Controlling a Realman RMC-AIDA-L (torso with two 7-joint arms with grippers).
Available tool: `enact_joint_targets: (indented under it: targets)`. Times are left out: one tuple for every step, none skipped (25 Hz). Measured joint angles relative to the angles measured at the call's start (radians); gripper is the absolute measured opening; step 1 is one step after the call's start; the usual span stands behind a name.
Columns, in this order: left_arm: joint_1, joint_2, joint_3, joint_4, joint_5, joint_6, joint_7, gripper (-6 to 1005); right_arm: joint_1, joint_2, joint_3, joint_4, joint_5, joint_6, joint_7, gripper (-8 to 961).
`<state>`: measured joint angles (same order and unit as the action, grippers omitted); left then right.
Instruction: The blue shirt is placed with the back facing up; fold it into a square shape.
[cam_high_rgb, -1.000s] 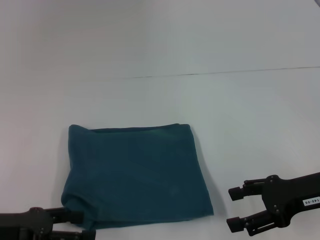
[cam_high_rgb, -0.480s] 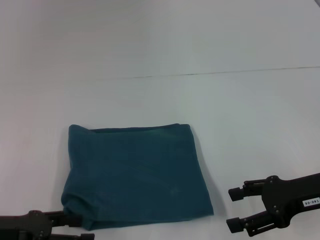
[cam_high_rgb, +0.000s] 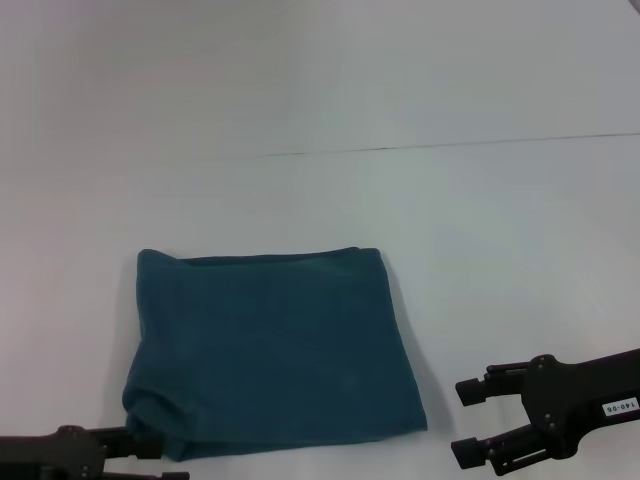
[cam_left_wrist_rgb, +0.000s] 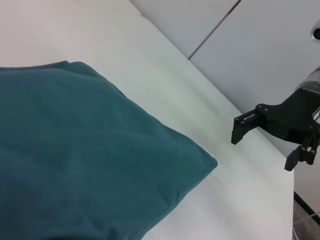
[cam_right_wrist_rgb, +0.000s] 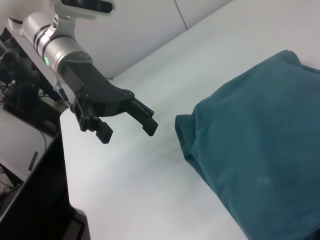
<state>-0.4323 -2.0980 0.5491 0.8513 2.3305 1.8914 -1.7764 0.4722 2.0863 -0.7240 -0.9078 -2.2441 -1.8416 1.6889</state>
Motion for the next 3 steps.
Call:
enact_joint_targets:
  targets:
    - [0.001,0.000,0.000,0.000,0.000,0.000,0.000,921,0.000,0.000,0.000,0.000,-0.001,0.000,0.000,945]
    - [0.001,-0.001,0.000,0.000,0.000,0.000,0.000,921,0.000,0.000,0.000,0.000,-0.001,0.001,0.000,945]
    - [0.002,-0.001,0.000,0.000,0.000,0.000,0.000,921,0.000,0.000,0.000,0.000,-0.001,0.001,0.000,945]
